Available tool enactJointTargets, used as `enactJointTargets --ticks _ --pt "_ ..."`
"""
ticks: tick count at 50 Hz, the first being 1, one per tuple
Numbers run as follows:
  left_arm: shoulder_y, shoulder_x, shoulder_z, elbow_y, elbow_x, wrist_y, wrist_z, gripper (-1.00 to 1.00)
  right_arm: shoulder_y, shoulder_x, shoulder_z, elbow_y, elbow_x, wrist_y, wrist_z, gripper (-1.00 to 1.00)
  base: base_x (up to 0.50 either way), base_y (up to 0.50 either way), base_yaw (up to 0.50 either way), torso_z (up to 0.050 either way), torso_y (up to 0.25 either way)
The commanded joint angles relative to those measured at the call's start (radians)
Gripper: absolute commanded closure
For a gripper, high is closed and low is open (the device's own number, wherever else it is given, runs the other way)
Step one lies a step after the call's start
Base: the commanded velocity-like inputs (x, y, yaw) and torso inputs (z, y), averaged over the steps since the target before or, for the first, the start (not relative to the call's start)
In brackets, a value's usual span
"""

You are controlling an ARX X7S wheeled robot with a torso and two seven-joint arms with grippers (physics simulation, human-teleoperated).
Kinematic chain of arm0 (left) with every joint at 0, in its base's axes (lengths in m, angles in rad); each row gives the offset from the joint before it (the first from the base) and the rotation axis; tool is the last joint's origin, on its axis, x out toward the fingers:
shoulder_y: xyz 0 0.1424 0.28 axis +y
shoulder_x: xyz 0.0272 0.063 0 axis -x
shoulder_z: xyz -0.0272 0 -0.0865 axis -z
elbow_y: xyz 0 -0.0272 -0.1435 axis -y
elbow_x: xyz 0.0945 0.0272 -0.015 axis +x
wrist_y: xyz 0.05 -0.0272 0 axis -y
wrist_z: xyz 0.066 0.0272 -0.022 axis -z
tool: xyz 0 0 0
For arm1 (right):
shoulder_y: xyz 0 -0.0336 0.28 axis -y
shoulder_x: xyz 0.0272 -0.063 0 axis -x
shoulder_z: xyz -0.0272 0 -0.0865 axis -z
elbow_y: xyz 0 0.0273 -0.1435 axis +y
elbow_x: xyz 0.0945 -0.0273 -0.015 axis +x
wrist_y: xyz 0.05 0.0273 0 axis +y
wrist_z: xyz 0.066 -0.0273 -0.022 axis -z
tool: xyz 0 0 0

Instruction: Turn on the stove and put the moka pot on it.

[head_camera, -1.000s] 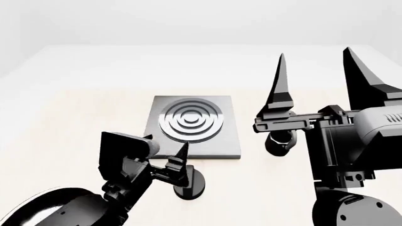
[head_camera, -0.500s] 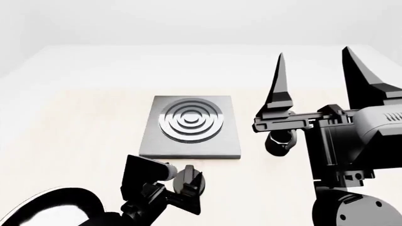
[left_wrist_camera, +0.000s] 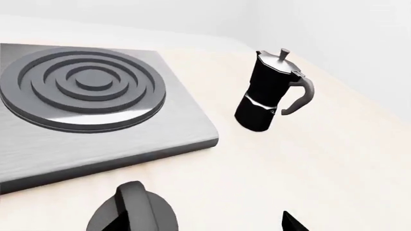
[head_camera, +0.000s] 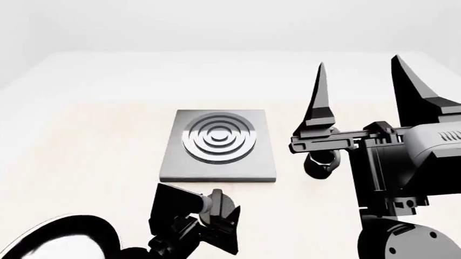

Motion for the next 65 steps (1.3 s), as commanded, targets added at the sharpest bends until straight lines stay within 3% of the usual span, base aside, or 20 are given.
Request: enactJointTargets --ticks 1,14,65 --pt "-0.003 0.003 0.008 -0.016 0.005 0.011 -0.001 -1.00 -0.012 0.004 -0.006 0.007 -0.003 -0.019 0.003 -1.00 0.00 0.00 0.00 0.000 0.000" --pt "-0.026 0.000 0.027 -0.060 0.074 0.014 -0.065 -1.00 0.013 0.007 -0.001 -0.009 0.019 0.022 0.013 -1.00 0.00 0.00 0.00 0.000 0.000" --pt "-0.075 0.032 0.060 -0.250 0.096 0.094 -0.018 -1.00 0.014 0.026 -0.016 -0.007 0.031 0.009 0.032 -1.00 0.00 0.00 0.00 0.000 0.000"
